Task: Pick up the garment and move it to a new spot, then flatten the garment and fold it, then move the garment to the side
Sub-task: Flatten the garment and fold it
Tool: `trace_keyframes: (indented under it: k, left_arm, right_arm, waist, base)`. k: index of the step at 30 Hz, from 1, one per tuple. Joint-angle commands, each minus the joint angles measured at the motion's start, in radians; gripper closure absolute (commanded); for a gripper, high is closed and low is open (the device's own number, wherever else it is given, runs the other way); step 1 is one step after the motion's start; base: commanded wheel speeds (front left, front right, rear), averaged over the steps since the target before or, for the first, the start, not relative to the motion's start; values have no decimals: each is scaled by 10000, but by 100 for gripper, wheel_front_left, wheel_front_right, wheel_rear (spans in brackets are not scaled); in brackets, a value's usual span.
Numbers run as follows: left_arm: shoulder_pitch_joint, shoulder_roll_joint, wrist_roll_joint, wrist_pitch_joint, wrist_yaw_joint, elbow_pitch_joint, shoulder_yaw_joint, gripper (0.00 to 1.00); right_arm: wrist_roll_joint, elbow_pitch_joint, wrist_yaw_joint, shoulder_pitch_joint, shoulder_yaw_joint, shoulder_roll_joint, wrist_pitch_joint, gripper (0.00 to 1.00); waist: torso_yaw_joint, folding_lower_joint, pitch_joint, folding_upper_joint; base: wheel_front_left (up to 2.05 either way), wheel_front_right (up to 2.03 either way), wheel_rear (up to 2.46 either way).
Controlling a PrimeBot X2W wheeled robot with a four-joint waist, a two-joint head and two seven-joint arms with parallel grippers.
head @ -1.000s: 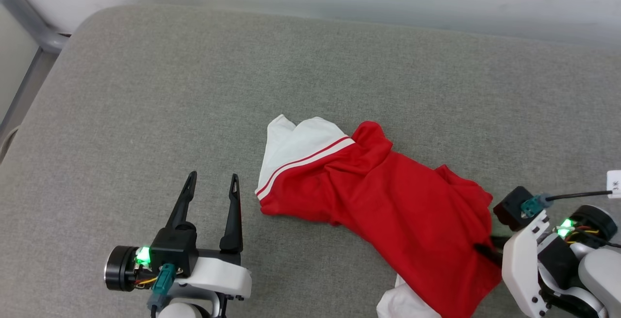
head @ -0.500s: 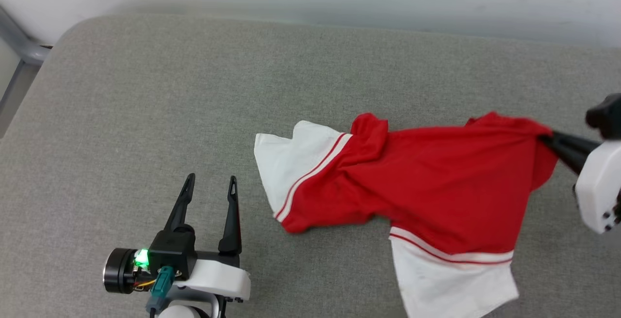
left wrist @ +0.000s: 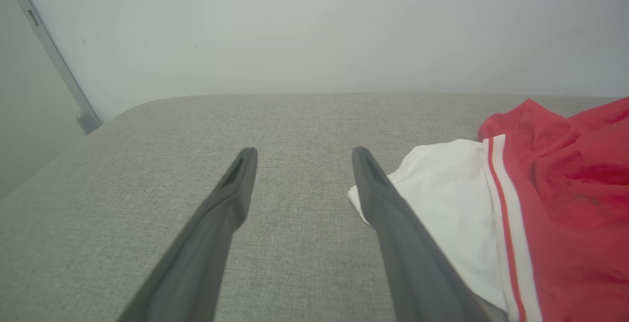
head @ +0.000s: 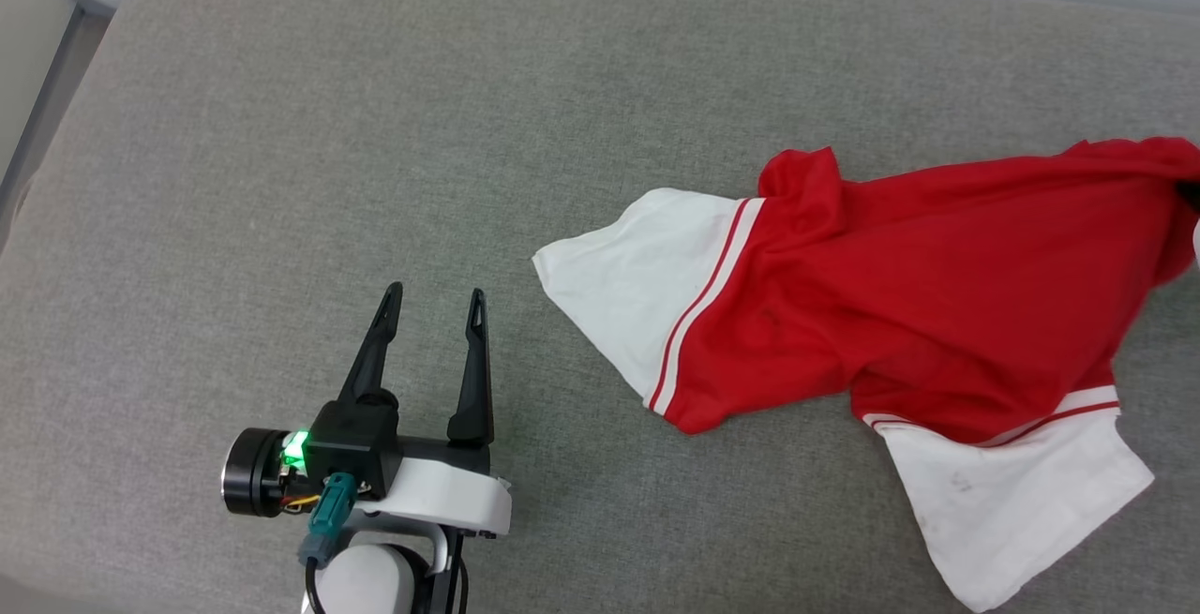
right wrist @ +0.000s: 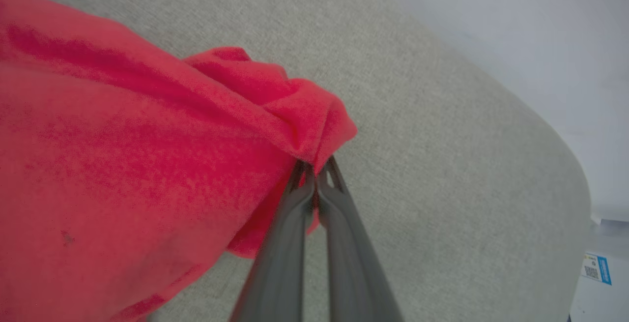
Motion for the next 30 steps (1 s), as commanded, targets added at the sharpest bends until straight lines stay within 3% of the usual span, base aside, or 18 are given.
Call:
trace_keyframes:
  k: [1, 8, 10, 11, 12, 17, 22, 26, 30]
  left_arm:
    - [-172, -20, -66, -26, 45, -31, -56, 0]
    - [-301, -20, -72, -26, 90, 48, -96, 0]
    - [-285, -20, -26, -28, 78, 78, -57, 0]
    - [-273, -21, 8, -28, 41, 103, -50, 0]
    - [-243, -19, 34, -26, 23, 132, -19, 0]
    - [-32, -12, 153, -26, -107, 220, 227, 0]
    - [89, 134, 261, -28, -334, 234, 549, 0]
    - [33, 304, 280, -26, -575, 289, 787, 0]
    - [-243, 526, 48, -26, -990, 445, 1084, 0]
  right_arm:
    - [29, 508, -14, -158, 67, 210, 101, 100]
    - [431, 2391, -11, 116, 524, 877, 361, 100]
    - [306, 2438, -10, 62, 751, 886, -80, 100]
    - [236, 2416, -10, -10, 772, 849, -474, 64]
    - [198, 2417, -10, -39, 743, 888, -925, 0]
    - [-76, 2380, -13, 211, 353, 1097, -3237, 0]
    - [-670, 2286, -13, 698, -732, 1562, -5445, 0]
    - [-1270, 1893, -13, 1456, -1844, 2200, -6699, 0]
    - [-2092, 1113, -13, 2487, -3213, 3000, -7252, 0]
  waist:
    - [177, -1, 195, -1]
    - [236, -1, 251, -1]
    - [182, -1, 170, -1]
    - [154, -1, 109, -1]
    - [111, -1, 27, -1]
    - [-203, -1, -526, -1]
    - [-647, -1, -1101, -1]
    - [-957, -1, -1461, -1]
    - [-1183, -1, -1713, -1]
  base:
    - [0, 0, 0]
    - [0, 0, 0]
    - [0, 0, 0]
    - [0, 0, 0]
    - [0, 0, 0]
    - [0, 0, 0]
    - [0, 0, 0]
    - [0, 0, 0]
    - [0, 0, 0]
